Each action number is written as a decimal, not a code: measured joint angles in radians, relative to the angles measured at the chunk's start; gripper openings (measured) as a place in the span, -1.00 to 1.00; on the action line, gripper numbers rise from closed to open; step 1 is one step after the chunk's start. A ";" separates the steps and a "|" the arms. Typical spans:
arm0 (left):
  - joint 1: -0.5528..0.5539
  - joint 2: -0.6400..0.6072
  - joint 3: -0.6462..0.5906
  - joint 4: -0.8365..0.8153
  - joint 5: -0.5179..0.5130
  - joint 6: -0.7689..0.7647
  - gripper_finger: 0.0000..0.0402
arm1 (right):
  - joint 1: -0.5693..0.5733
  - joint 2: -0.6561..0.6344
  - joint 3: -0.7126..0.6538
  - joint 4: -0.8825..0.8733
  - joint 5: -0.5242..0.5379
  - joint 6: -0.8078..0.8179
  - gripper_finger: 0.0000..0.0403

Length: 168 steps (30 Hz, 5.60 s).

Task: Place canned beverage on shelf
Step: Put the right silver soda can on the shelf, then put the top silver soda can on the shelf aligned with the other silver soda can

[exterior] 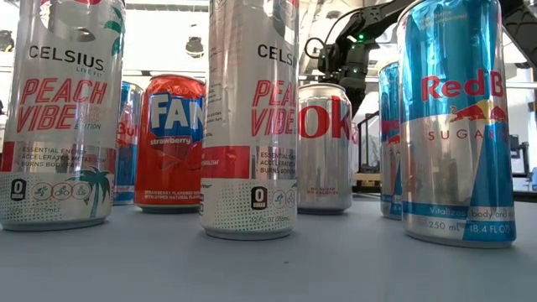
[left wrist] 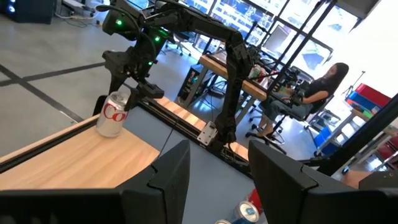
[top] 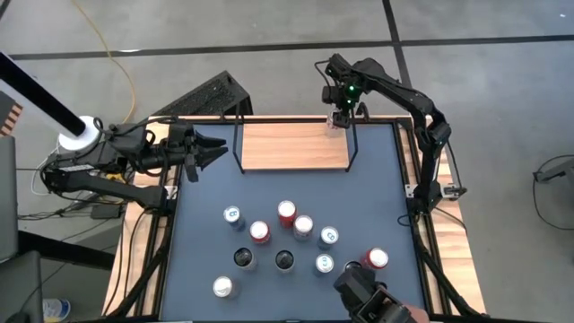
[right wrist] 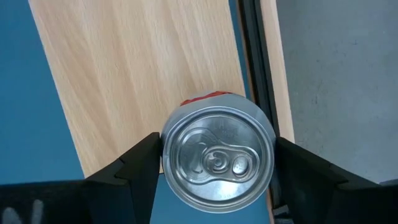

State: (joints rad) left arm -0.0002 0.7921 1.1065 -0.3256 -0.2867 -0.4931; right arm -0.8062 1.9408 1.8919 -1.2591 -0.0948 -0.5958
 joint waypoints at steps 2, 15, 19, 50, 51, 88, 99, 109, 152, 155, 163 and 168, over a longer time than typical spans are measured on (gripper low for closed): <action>0.000 0.000 0.000 -0.001 -0.002 0.001 -0.24 | 0.001 -0.001 0.000 0.012 0.000 -0.004 0.35; 0.000 0.000 0.000 -0.008 -0.034 0.004 -0.24 | 0.001 -0.003 0.001 -0.032 -0.009 0.037 0.35; 0.000 0.000 0.000 -0.007 -0.034 0.003 -0.24 | 0.003 -0.005 0.001 -0.050 -0.011 0.057 0.35; 0.000 0.000 0.000 -0.024 -0.027 0.000 0.11 | 0.015 -0.007 0.015 -0.014 0.043 0.033 0.60; 0.000 0.000 0.000 -0.024 -0.027 0.000 0.11 | 0.015 -0.006 0.026 -0.014 0.044 0.026 0.60; 0.000 0.049 0.000 -0.014 -0.040 0.031 0.10 | 0.852 -0.724 0.061 -0.311 0.155 1.118 0.60; 0.000 0.031 0.000 -0.013 0.004 0.067 0.10 | 1.051 -0.660 -0.372 0.048 0.383 1.219 0.60; 0.000 -0.027 0.000 -0.023 0.055 0.107 0.10 | 0.979 -0.459 -0.328 0.233 0.373 1.118 0.60; 0.000 0.011 0.000 -0.148 0.334 0.065 0.10 | 1.093 -0.119 -0.210 0.245 0.241 1.072 0.60; 0.000 0.011 0.000 -0.154 0.334 0.062 0.10 | 1.090 -0.122 -0.210 0.241 0.242 1.074 0.60; 0.000 0.011 0.000 -0.155 0.330 0.082 0.10 | 1.094 -0.119 -0.210 0.266 0.171 1.032 0.74; 0.000 0.011 0.000 -0.154 0.328 0.089 0.10 | 1.082 -0.119 -0.210 0.266 0.170 0.990 0.86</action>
State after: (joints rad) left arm -0.0003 0.8032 1.1061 -0.4801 0.0410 -0.4036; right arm 0.2757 1.8217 1.6821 -0.9936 0.0756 0.3941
